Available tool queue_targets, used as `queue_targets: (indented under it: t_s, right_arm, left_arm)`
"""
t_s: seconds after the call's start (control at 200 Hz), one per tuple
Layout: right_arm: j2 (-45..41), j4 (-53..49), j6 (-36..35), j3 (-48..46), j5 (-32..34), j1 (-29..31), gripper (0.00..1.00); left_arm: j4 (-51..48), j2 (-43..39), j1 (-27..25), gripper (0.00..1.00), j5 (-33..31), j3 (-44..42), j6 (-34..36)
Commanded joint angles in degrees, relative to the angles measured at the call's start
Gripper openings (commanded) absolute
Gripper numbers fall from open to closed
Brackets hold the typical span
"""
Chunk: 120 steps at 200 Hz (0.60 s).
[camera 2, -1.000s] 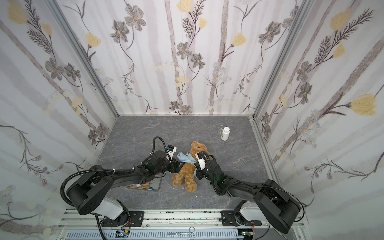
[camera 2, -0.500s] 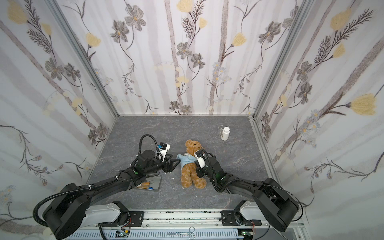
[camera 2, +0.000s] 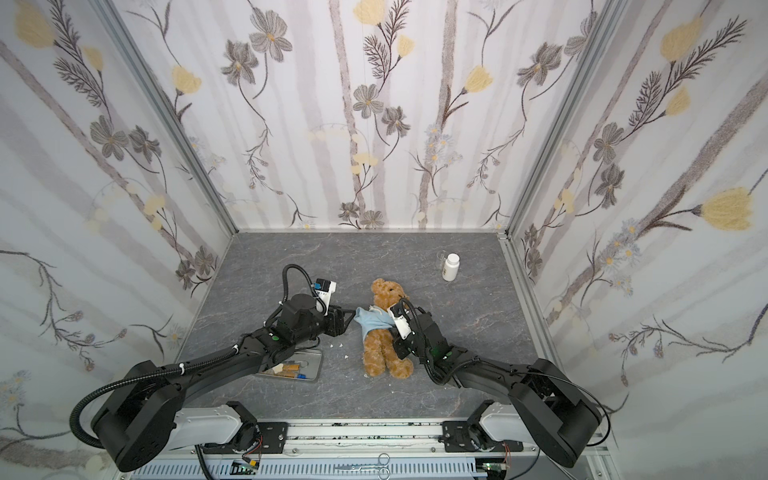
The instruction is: Dress the teddy bear
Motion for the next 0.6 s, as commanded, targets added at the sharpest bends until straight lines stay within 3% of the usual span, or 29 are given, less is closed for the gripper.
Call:
queue_targets:
  t_s: [0.0, 0.135, 0.25, 0.335, 0.4, 0.515, 0.594]
  right_arm:
    - [-0.56, -5.06, 3.46, 1.7, 3.75, -0.05, 0.26]
    - [-2.99, -12.66, 6.99, 5.16, 7.73, 0.2, 0.37]
    - [-9.64, -13.3, 9.24, 5.54, 8.43, 3.74, 0.43]
    - [-11.63, -13.63, 11.8, 6.71, 9.79, 9.0, 0.62]
    - [-10.41, -13.6, 13.57, 7.94, 11.13, 12.92, 0.7]
    - [-4.81, -14.8, 14.38, 11.59, 13.78, 19.37, 0.72]
    - [-1.12, -15.2, 15.46, 13.42, 11.93, 21.12, 0.66]
  left_arm:
    - [-5.01, 0.17, 0.75, 0.55, 0.1, 2.13, -1.44]
    - [-8.25, 0.54, 0.95, 0.5, 1.41, 4.56, -1.13]
    - [-11.75, -0.3, 2.55, 0.49, -1.83, 6.25, -0.47]
    - [-12.22, -1.18, 4.87, 0.49, -3.3, 6.0, -1.37]
    - [-12.23, -1.26, 6.13, 0.5, -3.88, 5.89, -1.9]
    - [-12.23, -1.29, 6.87, 0.5, -3.31, 6.15, -1.82]
    - [-12.47, -1.25, 6.92, 0.5, -2.02, 6.27, -1.79]
